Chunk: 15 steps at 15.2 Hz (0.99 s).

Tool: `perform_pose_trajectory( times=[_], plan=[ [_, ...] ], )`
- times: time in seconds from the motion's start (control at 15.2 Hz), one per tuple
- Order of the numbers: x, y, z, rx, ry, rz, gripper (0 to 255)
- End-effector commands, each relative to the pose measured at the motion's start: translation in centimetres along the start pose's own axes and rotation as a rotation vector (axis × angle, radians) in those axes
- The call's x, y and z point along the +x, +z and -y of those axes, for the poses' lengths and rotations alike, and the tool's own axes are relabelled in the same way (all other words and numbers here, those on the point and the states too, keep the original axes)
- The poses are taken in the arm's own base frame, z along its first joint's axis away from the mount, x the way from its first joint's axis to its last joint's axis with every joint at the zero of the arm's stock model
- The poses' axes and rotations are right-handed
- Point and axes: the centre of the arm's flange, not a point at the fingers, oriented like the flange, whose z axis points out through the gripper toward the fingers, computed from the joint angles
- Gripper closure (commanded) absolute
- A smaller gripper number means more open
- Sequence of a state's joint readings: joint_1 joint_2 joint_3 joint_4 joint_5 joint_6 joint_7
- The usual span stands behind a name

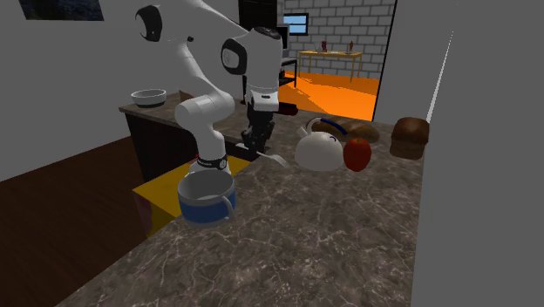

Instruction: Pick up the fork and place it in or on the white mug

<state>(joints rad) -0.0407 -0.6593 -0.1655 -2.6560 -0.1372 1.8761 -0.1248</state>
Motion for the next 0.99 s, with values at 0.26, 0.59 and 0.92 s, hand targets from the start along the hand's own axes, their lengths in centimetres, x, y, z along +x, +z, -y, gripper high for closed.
perform_pose_trajectory(
  times=[0.26,0.59,0.92],
  plan=[
    [-0.5,-3.2,-0.1,0.0,0.0,0.0,255],
    [-1.1,-4.9,-1.3,0.0,0.0,0.0,255],
    [-3.1,-4.0,-7.6,0.0,0.0,0.0,255]
  ],
)
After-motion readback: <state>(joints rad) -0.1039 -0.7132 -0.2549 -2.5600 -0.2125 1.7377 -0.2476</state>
